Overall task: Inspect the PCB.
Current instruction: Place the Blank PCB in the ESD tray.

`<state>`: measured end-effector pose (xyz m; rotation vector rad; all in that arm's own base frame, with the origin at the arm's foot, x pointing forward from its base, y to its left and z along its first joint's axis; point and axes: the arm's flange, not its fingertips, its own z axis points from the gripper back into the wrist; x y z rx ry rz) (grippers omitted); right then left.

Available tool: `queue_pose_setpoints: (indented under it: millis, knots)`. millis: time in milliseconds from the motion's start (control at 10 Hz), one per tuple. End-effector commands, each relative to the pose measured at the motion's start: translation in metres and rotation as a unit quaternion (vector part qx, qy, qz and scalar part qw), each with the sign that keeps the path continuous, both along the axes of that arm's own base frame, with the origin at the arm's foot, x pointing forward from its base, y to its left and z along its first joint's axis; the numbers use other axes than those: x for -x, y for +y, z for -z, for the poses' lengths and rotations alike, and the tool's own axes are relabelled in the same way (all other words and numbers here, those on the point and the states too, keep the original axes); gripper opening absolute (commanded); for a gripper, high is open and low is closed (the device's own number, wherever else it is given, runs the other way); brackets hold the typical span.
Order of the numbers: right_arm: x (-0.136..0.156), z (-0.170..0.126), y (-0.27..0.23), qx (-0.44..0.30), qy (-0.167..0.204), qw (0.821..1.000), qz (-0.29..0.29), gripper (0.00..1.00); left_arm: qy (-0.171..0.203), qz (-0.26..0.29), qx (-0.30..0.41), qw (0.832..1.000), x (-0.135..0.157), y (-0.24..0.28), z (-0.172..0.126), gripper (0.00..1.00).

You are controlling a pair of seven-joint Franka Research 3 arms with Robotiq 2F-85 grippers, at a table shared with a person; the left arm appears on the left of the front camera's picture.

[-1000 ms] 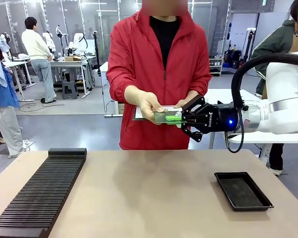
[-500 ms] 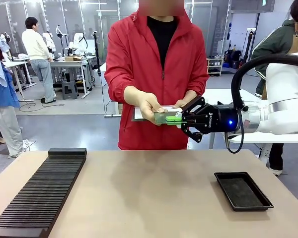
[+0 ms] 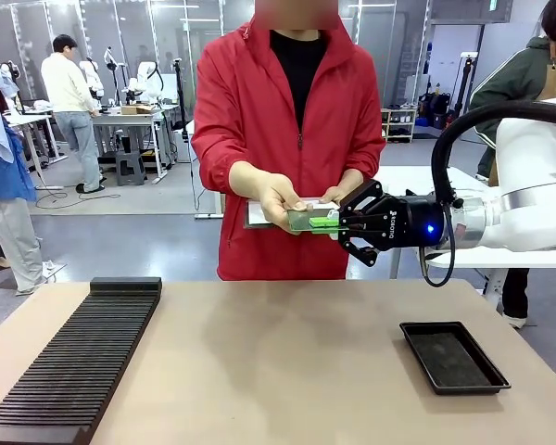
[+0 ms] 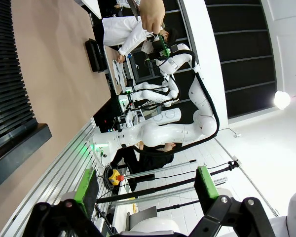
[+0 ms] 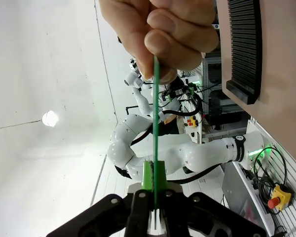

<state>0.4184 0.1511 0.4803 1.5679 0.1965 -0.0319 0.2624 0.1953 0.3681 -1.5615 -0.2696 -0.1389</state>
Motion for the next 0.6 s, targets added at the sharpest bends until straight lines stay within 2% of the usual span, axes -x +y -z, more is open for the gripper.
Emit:
queue_pose_setpoints:
  millis: [0, 500]
  knots:
    - [0.0010, -0.0025, 0.0006, 0.001, -0.003, 1.000, -0.001, 0.00, 0.000, 0.001, -0.003, 1.000, 0.0006, 0.0022, -0.0010, 1.00]
    - [0.0010, -0.0025, 0.0006, 0.001, -0.003, 1.000, -0.001, 0.00, 0.000, 0.001, -0.003, 1.000, 0.0006, 0.0022, -0.0010, 1.00]
